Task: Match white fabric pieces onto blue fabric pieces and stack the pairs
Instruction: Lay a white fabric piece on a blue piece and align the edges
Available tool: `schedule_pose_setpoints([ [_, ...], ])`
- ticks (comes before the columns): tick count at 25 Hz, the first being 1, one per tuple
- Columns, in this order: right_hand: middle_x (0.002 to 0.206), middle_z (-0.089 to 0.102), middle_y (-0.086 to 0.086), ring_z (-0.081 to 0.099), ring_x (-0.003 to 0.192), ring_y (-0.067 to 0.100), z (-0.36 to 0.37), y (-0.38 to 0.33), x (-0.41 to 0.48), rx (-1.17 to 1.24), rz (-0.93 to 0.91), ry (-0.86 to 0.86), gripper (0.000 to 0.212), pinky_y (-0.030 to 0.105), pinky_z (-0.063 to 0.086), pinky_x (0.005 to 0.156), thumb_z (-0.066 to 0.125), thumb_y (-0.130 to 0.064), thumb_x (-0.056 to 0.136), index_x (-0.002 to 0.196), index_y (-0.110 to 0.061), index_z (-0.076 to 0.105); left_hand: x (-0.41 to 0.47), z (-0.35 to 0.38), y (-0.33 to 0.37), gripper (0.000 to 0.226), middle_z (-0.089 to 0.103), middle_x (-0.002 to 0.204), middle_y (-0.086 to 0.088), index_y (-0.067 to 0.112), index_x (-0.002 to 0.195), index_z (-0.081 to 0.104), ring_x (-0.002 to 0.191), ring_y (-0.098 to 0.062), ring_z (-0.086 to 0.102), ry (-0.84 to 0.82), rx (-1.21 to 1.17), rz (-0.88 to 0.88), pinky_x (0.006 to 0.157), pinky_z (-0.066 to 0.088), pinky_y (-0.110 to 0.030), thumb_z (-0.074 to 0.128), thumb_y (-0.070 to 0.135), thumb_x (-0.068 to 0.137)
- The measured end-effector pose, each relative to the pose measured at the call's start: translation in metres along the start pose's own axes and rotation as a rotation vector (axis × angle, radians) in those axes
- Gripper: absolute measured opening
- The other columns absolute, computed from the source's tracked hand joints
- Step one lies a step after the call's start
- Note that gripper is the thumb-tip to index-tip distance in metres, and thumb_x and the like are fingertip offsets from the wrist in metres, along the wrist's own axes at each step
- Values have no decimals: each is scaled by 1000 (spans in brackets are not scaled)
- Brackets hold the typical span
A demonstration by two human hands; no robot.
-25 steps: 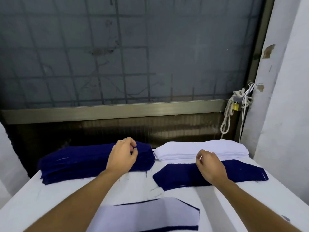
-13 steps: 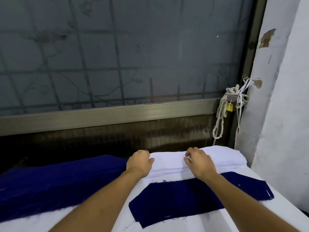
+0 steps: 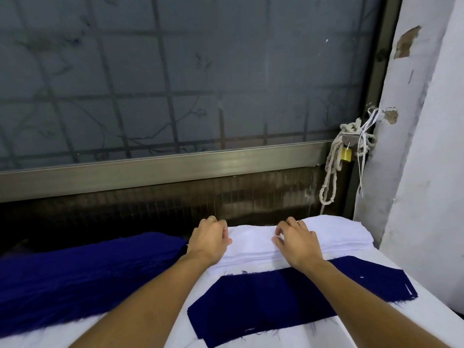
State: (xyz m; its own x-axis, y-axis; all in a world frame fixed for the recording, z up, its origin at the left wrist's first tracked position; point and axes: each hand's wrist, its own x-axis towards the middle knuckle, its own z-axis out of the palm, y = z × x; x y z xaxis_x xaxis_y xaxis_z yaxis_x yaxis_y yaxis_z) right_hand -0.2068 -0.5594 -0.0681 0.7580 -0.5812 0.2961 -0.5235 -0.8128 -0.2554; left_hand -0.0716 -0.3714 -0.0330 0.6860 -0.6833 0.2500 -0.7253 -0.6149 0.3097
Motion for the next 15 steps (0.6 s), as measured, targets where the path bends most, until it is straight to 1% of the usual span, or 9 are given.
schedule_pose_setpoints([
  [1, 130, 51, -7, 47, 121, 13, 0, 0, 0, -3, 0, -1, 27, 33, 43, 103, 53, -44, 100, 123, -30, 56, -1, -1, 0, 13, 57, 105, 4, 21, 88, 60, 100, -15, 55, 9, -2, 30, 90, 53, -37, 66, 28, 97],
  [3, 132, 50, -7, 46, 123, 13, 1, 0, -1, -14, 6, -1, 28, 34, 43, 104, 53, -43, 100, 125, -30, 55, -2, -2, -1, 15, 59, 95, 4, 21, 86, 54, 89, -15, 57, 1, -79, 52, 82, 55, -38, 63, 23, 98],
  [5, 134, 50, -7, 46, 125, 14, 1, -1, -1, -18, 16, -5, 29, 36, 42, 106, 52, -43, 101, 127, -30, 54, -3, -4, 0, 16, 60, 86, 3, 20, 87, 52, 76, -13, 57, -34, -190, 48, 72, 55, -34, 62, 19, 99],
  [6, 134, 49, -7, 45, 125, 14, 1, -1, -1, -19, 20, -13, 29, 37, 42, 107, 53, -42, 101, 127, -30, 53, -3, -5, 1, 16, 61, 85, 3, 20, 88, 52, 75, -12, 56, -49, -234, 46, 70, 54, -31, 63, 17, 98],
  [7, 135, 49, -7, 45, 126, 14, 1, -2, -1, -18, 23, -23, 29, 38, 41, 107, 53, -41, 100, 127, -31, 53, -4, -7, 2, 16, 61, 87, 3, 21, 88, 53, 76, -11, 57, -58, -269, 45, 71, 54, -28, 64, 16, 98],
  [9, 138, 47, -7, 43, 128, 15, 1, -4, -1, -14, 26, -33, 32, 40, 39, 108, 56, -39, 100, 131, -32, 50, -4, -8, 5, 17, 62, 98, 2, 22, 88, 51, 89, -11, 61, -86, -333, 34, 77, 55, -26, 63, 16, 99],
  [12, 149, 39, -8, 36, 137, 18, 0, -10, 2, 3, -19, -6, 53, 43, 34, 113, 64, -29, 96, 143, -33, 40, -5, -7, 13, 15, 61, 118, 0, 21, 91, 49, 115, -12, 59, -159, -399, 38, 85, 50, -23, 60, 17, 101],
  [13, 152, 37, -9, 33, 141, 18, 0, -14, 3, 25, -53, -4, 59, 42, 31, 116, 65, -26, 95, 146, -34, 38, -5, -7, 16, 15, 62, 119, 0, 21, 92, 50, 118, -11, 57, -164, -402, 49, 87, 49, -23, 61, 16, 100],
  [15, 152, 40, -11, 31, 142, 16, 0, -25, 4, 101, -117, -15, 56, 39, 28, 117, 63, -25, 96, 146, -37, 40, -5, -9, 23, 15, 64, 108, 2, 20, 90, 54, 109, -10, 60, -128, -391, 81, 85, 51, -23, 66, 14, 97],
])
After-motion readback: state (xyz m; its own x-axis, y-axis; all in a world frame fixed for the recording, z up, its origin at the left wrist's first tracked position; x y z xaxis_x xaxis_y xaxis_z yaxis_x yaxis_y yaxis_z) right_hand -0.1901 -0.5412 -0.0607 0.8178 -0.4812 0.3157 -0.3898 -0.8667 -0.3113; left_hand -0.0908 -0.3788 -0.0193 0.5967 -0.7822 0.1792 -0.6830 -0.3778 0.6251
